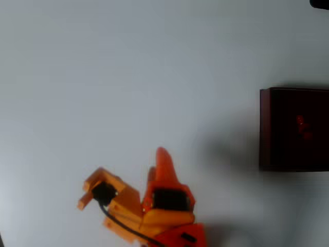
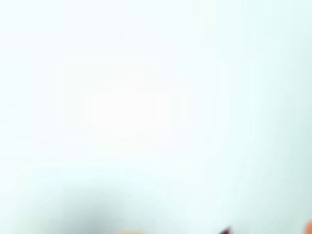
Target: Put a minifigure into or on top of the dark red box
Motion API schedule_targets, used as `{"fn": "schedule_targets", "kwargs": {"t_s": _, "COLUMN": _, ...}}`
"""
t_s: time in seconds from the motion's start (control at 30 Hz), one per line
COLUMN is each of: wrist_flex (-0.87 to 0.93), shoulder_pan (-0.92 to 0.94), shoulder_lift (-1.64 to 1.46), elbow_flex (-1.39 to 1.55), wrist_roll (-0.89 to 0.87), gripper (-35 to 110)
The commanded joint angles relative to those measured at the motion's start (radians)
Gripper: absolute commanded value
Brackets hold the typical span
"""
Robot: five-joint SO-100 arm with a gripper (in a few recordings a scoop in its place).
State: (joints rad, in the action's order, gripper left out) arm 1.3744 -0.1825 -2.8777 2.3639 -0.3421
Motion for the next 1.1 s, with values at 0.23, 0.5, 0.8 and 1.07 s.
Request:
{"fn": "schedule_targets", "kwargs": {"t_s": 0.23, "wrist_flex": -0.025, "shoulder_pan": -0.155, "shoulder_lift": -0.476, "elbow_flex": 0.255, "wrist_roll": 0.098, "gripper": 0}}
{"fn": "schedule_targets", "kwargs": {"t_s": 0.5, "wrist_flex": -0.066, "shoulder_pan": -0.225, "shoulder_lift": -0.476, "elbow_flex": 0.364, "wrist_roll": 0.135, "gripper": 0}}
{"fn": "schedule_targets", "kwargs": {"t_s": 0.8, "wrist_flex": -0.29, "shoulder_pan": -0.39, "shoulder_lift": -0.486, "elbow_flex": 0.604, "wrist_roll": 0.161, "gripper": 0}}
{"fn": "schedule_targets", "kwargs": {"t_s": 1.07, "wrist_flex": -0.298, "shoulder_pan": -0.506, "shoulder_lift": -0.534, "elbow_flex": 0.735, "wrist_roll": 0.216, "gripper": 0}}
